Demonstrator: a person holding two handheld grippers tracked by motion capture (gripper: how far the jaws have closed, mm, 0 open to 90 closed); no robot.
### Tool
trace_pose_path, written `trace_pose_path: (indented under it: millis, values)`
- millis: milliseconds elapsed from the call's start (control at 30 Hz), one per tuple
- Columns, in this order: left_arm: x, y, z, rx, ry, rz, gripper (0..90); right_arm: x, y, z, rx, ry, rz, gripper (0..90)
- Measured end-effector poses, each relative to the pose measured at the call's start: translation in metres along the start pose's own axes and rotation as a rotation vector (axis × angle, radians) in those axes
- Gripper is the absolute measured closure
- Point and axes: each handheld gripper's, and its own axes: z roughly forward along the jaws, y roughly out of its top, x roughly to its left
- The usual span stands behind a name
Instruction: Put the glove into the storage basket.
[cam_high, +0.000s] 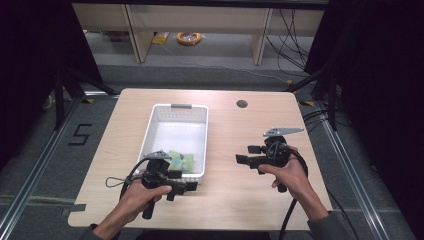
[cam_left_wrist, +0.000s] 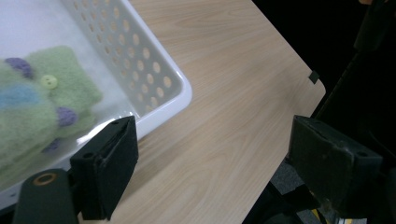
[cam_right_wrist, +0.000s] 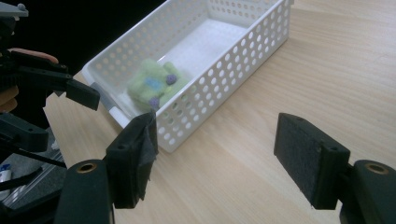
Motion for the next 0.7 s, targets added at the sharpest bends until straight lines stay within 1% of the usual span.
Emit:
trace_pose_path:
  millis: [33,67,100,133,167,200,233,267,300,333,367,400,433,467,500,533,567,600,633,667,700]
  values:
    - [-0.001,-0.001,0.001,0.002,-0.009,0.006,15.8,0.000,-0.001,-0.001,0.000,-0.010,-0.003,31.4]
    - [-0.003,-0.002,0.002,0.000,-0.014,0.005,15.8,-0.001,-0.002,-0.003,-0.005,-0.015,-0.017,31.4]
    - [-0.004,-0.003,0.003,-0.001,-0.023,0.009,15.8,0.000,-0.004,-0.003,-0.001,0.000,0.016,31.4]
    - [-0.005,-0.004,0.004,-0.005,-0.019,0.009,15.8,0.000,-0.006,-0.004,-0.005,0.000,0.013,31.4]
    - [-0.006,-0.006,0.004,0.001,-0.021,0.019,15.8,0.000,-0.007,-0.005,-0.004,0.006,0.011,31.4]
    - [-0.007,-0.007,0.006,-0.001,-0.024,0.024,15.8,0.000,-0.009,-0.006,-0.002,0.000,0.014,31.4]
    - [-0.008,-0.009,0.007,-0.003,-0.022,0.028,15.8,-0.002,-0.011,-0.007,-0.008,-0.001,-0.002,31.4]
    - [-0.009,-0.010,0.008,-0.002,-0.020,0.036,15.8,-0.001,-0.013,-0.008,-0.004,-0.010,0.006,31.3]
    - [-0.009,-0.011,0.009,-0.001,-0.013,0.048,15.8,-0.001,-0.014,-0.008,-0.013,0.001,0.000,31.3]
    - [-0.009,-0.012,0.010,-0.002,-0.009,0.048,15.8,0.001,-0.016,-0.009,-0.005,0.000,0.015,31.3]
    - [-0.010,-0.014,0.011,-0.006,-0.007,0.048,15.8,0.001,-0.018,-0.009,-0.015,-0.003,0.016,31.3]
    - [-0.010,-0.015,0.012,-0.008,-0.008,0.050,15.8,0.000,-0.019,-0.010,-0.011,-0.010,-0.004,31.2]
    - [-0.010,-0.017,0.014,-0.011,-0.015,0.051,15.8,0.001,-0.021,-0.010,-0.009,0.001,0.004,31.1]
    - [-0.010,-0.018,0.014,-0.008,-0.018,0.060,15.8,0.001,-0.023,-0.010,-0.011,-0.005,-0.010,31.1]
    - [-0.011,-0.021,0.015,-0.015,-0.004,0.071,15.8,0.002,-0.025,-0.010,-0.005,0.001,-0.001,31.0]
    - [-0.011,-0.021,0.016,-0.015,-0.012,0.076,15.8,0.002,-0.028,-0.011,-0.009,0.001,-0.018,31.0]
    - [-0.012,-0.022,0.017,-0.015,-0.011,0.075,15.8,0.003,-0.030,-0.011,-0.006,0.000,-0.006,31.0]
    - [-0.012,-0.023,0.017,-0.023,-0.006,0.083,15.8,0.003,-0.032,-0.011,-0.009,-0.001,-0.014,30.9]
    - [-0.013,-0.025,0.018,-0.028,-0.016,0.087,15.8,0.004,-0.033,-0.012,-0.008,-0.001,-0.009,30.9]
    - [-0.014,-0.027,0.018,-0.030,-0.020,0.092,15.8,0.005,-0.036,-0.012,-0.015,0.000,-0.016,30.8]
    - [-0.015,-0.029,0.019,-0.023,-0.008,0.101,15.8,0.005,-0.038,-0.012,-0.016,0.005,-0.018,30.8]
